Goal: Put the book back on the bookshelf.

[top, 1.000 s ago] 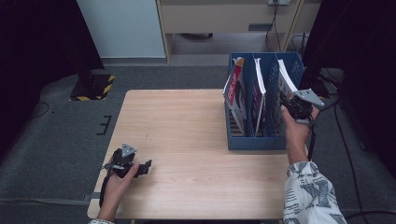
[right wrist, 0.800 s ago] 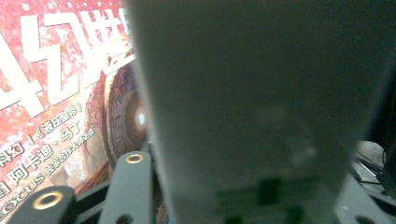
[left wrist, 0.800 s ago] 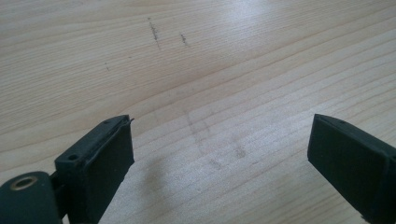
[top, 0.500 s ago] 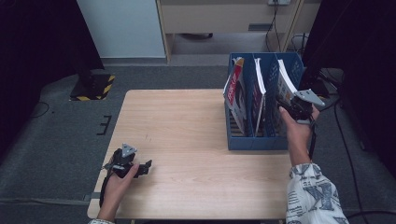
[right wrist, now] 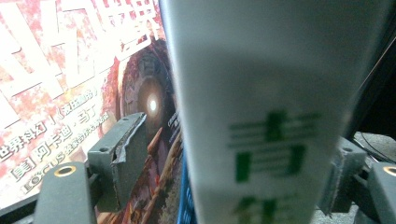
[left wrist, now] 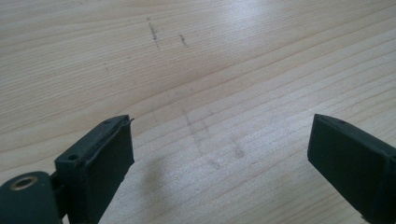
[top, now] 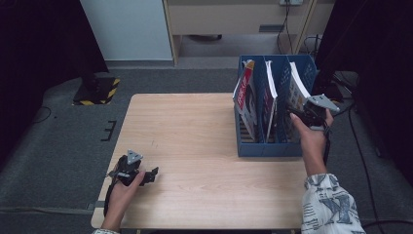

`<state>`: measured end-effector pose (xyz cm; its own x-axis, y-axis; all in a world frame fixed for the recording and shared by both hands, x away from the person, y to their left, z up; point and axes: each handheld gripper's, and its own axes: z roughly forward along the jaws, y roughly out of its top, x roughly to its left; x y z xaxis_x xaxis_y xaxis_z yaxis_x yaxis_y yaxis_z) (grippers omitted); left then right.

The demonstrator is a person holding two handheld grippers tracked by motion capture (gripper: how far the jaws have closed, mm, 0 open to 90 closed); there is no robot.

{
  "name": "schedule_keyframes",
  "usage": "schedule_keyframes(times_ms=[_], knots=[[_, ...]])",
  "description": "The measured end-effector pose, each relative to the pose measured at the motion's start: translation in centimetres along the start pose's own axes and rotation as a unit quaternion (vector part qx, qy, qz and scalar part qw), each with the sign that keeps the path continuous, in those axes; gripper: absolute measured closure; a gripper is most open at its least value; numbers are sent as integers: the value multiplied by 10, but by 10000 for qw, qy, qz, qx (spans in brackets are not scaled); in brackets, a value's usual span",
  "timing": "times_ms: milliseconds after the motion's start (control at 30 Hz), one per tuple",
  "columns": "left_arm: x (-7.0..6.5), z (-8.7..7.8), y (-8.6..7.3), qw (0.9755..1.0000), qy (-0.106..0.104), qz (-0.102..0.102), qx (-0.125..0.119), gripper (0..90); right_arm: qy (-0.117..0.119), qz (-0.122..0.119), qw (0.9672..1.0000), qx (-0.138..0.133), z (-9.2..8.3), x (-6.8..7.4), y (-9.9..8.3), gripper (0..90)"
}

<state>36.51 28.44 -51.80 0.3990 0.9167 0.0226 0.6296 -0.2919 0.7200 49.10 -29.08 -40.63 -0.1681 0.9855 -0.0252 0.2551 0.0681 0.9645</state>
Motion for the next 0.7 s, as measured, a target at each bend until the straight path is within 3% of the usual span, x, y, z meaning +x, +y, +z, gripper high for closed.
schedule_keyframes(times_ms=[700], knots=[[-1, -1, 0, 10000, -5, 6, -10, 67, 111, 29, 9999, 39, -17, -5, -5, 188]])
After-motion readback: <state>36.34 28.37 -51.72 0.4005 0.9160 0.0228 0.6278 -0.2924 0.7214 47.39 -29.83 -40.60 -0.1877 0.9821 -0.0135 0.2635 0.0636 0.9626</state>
